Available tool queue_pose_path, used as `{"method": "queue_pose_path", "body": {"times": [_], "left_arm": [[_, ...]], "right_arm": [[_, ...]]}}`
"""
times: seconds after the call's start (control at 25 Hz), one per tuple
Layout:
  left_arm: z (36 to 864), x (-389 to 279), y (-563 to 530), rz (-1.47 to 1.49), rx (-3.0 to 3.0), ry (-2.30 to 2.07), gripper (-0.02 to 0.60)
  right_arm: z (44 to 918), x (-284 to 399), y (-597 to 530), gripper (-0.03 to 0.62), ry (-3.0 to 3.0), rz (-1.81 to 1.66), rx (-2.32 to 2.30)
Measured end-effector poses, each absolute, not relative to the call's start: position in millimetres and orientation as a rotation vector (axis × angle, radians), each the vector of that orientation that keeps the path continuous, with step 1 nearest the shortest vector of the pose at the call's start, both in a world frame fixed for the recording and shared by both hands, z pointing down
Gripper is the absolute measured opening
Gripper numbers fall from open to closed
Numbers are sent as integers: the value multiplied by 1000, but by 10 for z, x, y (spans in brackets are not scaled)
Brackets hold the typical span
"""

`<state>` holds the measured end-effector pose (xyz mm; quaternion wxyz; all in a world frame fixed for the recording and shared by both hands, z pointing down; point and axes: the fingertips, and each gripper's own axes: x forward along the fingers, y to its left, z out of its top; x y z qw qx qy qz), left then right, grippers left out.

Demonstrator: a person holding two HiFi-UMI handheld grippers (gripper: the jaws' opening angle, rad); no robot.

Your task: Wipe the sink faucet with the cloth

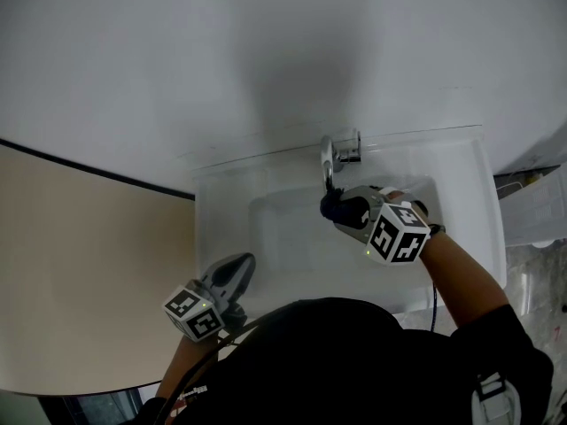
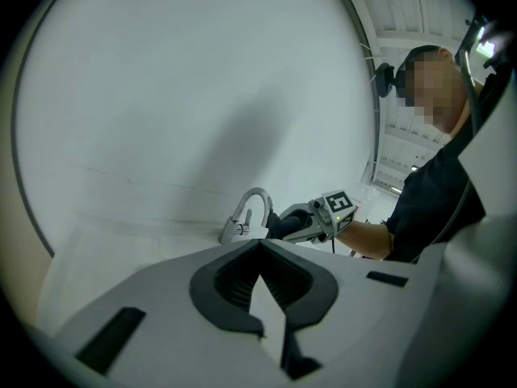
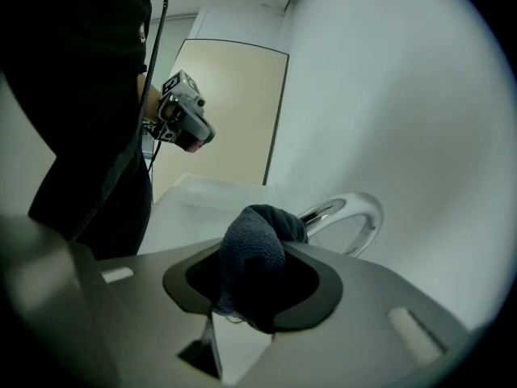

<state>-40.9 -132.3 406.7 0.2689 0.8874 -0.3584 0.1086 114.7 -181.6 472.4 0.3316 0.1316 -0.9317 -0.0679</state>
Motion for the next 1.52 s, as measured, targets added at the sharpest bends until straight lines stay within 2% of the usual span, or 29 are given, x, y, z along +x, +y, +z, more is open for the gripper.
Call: {"method": "queue_pose_path", "body": {"times": [0.16,0.28,0.36,0.56,0.76,1.16,1.52], "left_arm": [[4038,-535,-1314,251,2401,-982,-8],[4022,-666,-1312,218,2420,-1010,-8],[4003,-706,-1310,168,2419,-1021,-8],[3945,-877,-1316,69,2405,-1009,-8],[4030,-1097,-1243,-32,2358,-1024,-8],[4268,-1284,-1186,-80,2286,-1017,-8],[4296,-1229,-1178,-81,2272,-1010,-8]], "right_arm": [[4283,1276,-1934,133,-2568,-9,384],[3673,1449,-2555,133,-2618,70,595],[3581,1504,-2996,135,-2532,135,700],[3876,1350,-3539,135,-2408,682,757],[4181,1253,-3693,137,-2279,976,792],[4721,1432,-4000,138,-2134,1366,901],[5047,1498,-4052,140,-2036,1503,945]]}}
